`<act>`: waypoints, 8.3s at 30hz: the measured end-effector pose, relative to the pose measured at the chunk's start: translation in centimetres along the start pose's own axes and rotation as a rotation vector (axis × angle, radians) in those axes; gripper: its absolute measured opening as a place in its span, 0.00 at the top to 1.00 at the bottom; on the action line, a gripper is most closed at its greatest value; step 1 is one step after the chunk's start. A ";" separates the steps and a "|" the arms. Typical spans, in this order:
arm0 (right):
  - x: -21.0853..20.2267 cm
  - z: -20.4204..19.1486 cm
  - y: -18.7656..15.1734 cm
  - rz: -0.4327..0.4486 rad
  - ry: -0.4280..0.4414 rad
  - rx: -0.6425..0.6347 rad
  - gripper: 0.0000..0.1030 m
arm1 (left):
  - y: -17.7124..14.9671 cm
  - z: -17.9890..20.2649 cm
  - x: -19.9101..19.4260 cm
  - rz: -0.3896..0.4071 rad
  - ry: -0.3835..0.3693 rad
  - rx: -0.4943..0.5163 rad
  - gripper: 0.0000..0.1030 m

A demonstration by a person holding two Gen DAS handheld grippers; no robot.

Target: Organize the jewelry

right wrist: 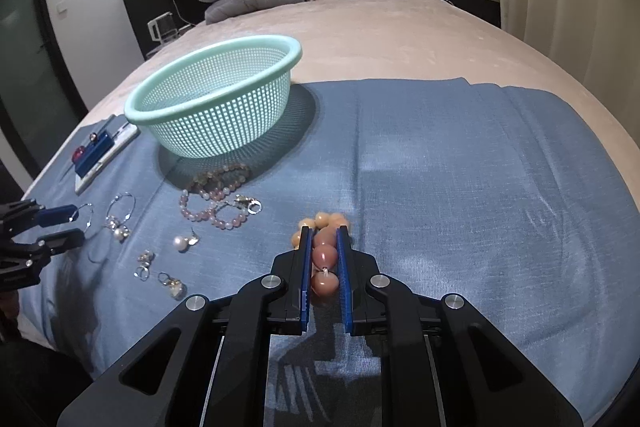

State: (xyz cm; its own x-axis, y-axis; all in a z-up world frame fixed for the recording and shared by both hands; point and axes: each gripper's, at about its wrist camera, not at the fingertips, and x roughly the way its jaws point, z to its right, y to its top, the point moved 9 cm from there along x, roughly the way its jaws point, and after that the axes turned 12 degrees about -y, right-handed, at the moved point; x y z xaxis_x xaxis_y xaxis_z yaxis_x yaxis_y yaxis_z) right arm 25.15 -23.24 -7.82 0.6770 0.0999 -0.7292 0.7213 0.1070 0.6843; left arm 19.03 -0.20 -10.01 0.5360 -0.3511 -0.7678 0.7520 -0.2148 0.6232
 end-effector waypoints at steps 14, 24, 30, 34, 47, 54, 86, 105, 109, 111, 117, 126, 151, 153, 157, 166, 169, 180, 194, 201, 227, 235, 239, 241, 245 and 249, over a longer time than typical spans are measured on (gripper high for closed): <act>-7.4 -2.2 7.4 0.157 0.002 -0.085 0.89 | 4.0 0.7 -3.2 0.063 0.000 0.041 0.57; -8.4 -5.8 11.8 0.207 0.048 -0.150 0.89 | 7.7 0.4 -3.5 0.116 -0.009 0.051 0.57; -6.8 -8.5 13.7 0.205 0.093 -0.192 0.89 | 10.7 -0.4 -2.6 0.134 -0.011 0.059 0.56; -4.5 -9.9 14.5 0.185 0.115 -0.205 0.89 | 12.7 -1.1 -0.9 0.127 -0.012 0.072 0.56; 3.4 -10.9 13.2 0.070 0.144 -0.175 0.89 | 14.8 -3.0 5.0 0.061 -0.042 0.070 0.56; 4.7 -10.4 12.5 0.040 0.137 -0.165 0.89 | 14.2 -3.2 6.2 0.034 -0.044 0.061 0.56; 3.4 -2.4 11.2 0.058 -0.025 0.007 0.15 | 10.6 -6.6 2.8 0.038 0.026 0.030 0.06; 3.5 -3.8 4.1 -0.004 0.008 -0.154 0.16 | 3.9 -6.1 4.2 -0.082 0.009 0.010 0.06; 4.3 -5.2 3.2 -0.029 0.033 -0.195 0.31 | 2.9 -6.0 4.6 -0.101 0.012 0.019 0.06; 4.9 -5.8 2.7 -0.049 0.043 -0.205 0.32 | 2.8 -6.1 4.7 -0.106 0.011 0.016 0.06; 5.7 -6.8 1.8 -0.081 0.061 -0.224 0.46 | 2.1 -6.4 5.1 -0.124 0.001 0.003 0.16; 6.6 -6.8 1.8 -0.090 0.078 -0.200 0.60 | 1.6 -6.4 5.5 -0.133 -0.028 -0.012 0.36; 4.2 -4.6 3.4 -0.103 0.131 -0.094 0.84 | 1.7 -4.2 5.3 -0.157 -0.116 -0.046 0.96; 3.3 -4.6 3.8 -0.089 0.133 -0.096 0.84 | 1.9 -4.1 4.8 -0.148 -0.114 -0.048 0.96; 1.7 -4.3 4.4 -0.065 0.135 -0.101 0.84 | 2.5 -3.6 3.5 -0.132 -0.106 -0.036 0.96; -1.1 -4.1 6.1 -0.015 0.135 -0.109 0.84 | 5.7 -2.6 0.4 -0.089 -0.083 0.012 0.96; -1.9 -4.3 7.0 0.005 0.139 -0.108 0.84 | 6.9 -2.3 -0.6 -0.072 -0.068 0.026 0.96; -4.1 -4.5 8.2 0.052 0.150 -0.117 0.84 | 10.2 -0.9 -7.2 0.076 -0.051 0.104 0.96; -3.4 -5.0 8.6 0.042 0.153 -0.131 0.84 | 10.6 -1.6 -5.3 0.048 -0.053 0.078 0.96; -3.2 -7.0 11.0 0.071 0.174 -0.168 0.84 | 13.1 -2.0 -5.3 0.069 -0.055 0.090 0.96; 5.1 -9.0 12.5 0.003 0.207 -0.205 0.84 | 16.8 -2.2 4.0 -0.022 -0.129 0.093 0.96; 5.6 -8.4 12.9 0.015 0.203 -0.193 0.80 | 16.6 -2.9 4.6 -0.031 -0.123 0.066 0.94; 5.1 -6.7 13.7 0.070 0.147 -0.140 0.25 | 16.7 -3.7 4.0 -0.015 -0.067 0.071 0.08; 4.7 -5.6 14.1 0.095 0.111 -0.105 0.17 | 16.6 -3.8 3.3 0.000 -0.072 0.071 0.06; 5.1 -3.3 14.0 0.065 0.077 -0.020 0.17 | 16.2 -4.9 2.0 0.009 -0.043 0.049 0.06; 5.0 -1.7 13.3 0.047 0.058 0.020 0.17 | 15.6 -5.6 0.8 0.018 -0.035 0.023 0.06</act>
State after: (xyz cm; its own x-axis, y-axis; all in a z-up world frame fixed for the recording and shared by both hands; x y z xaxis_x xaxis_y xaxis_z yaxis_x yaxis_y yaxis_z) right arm 37.82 -19.60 -2.37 0.7012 0.1613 -0.6945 0.6918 0.0815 0.7175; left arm 33.37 1.27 -1.73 0.5348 -0.3869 -0.7512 0.7335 -0.2288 0.6400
